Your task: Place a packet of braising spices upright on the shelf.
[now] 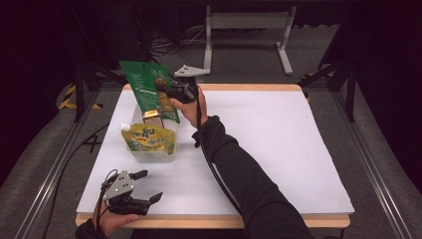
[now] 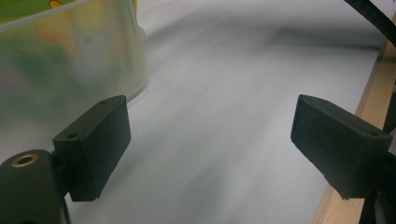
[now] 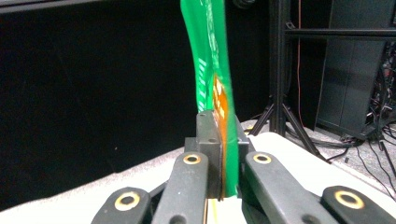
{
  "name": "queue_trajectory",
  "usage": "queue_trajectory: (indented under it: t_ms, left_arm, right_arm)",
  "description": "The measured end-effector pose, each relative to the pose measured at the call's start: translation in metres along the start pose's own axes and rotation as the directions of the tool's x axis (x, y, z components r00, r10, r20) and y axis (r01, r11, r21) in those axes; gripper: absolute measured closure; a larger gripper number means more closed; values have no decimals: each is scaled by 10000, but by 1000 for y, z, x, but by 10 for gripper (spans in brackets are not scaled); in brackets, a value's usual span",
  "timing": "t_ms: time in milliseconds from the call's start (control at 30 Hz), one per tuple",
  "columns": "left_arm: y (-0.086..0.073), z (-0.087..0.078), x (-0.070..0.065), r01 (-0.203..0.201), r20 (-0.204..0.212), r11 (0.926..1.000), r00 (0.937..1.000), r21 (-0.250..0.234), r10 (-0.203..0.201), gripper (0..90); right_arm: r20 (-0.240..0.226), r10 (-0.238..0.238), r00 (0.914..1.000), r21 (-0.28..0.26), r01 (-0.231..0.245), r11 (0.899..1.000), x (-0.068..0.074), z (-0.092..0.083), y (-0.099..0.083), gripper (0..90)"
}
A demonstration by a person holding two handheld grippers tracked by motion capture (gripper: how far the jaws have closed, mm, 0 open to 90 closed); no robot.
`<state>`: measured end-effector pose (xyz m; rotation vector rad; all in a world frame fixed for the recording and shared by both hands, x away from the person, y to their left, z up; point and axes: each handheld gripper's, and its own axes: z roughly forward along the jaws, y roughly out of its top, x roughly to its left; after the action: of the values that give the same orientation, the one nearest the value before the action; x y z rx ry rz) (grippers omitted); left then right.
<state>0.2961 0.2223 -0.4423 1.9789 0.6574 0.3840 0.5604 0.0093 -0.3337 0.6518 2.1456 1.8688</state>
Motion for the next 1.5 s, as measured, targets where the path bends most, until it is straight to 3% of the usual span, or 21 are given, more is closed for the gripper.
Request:
queue_trajectory:
  t_ms: [367, 667, 733, 867, 1033, 1200, 1467, 1500]
  left_arm:
    - [1, -1, -2, -93, 86, 9999, 9999, -56, 93, 129]
    - [1, 1, -2, -168, 184, 9999, 9997, -16, 169, 128]
    - [2, 1, -4, -252, 176, 9997, 9995, 22, 252, 127]
    - [2, 1, -5, -284, 144, 9996, 9995, 77, 283, 127]
    - [2, 2, -5, -509, 93, 9984, 9987, 229, 507, 124]
    - [4, 3, -7, -572, 91, 9981, 9983, 242, 570, 123]
    - [4, 8, -6, -643, 133, 9971, 9979, 401, 639, 124]
    - [4, 9, -5, -624, 136, 9971, 9980, 426, 619, 124]
  right_arm:
    - [-16, 350, 9994, 42, -350, 9994, 2, 16, -8, 897]
    - [-127, 599, 9981, 141, -597, 9981, -4, 10, -27, 878]
    - [82, 158, 9998, 551, -162, 9984, -1, 7, -27, 774]
    - [516, -371, 9980, 1084, 313, 9936, 2, -3, -25, 693]
    - [664, -783, 9947, 1599, 668, 9849, 4, -18, -25, 644]
    - [670, -916, 9935, 1832, 779, 9800, 4, -33, -27, 644]
    - [742, -1071, 9915, 2069, 897, 9742, 2, -47, -32, 744]
    - [798, -1279, 9886, 2278, 1069, 9678, 2, -51, -33, 764]
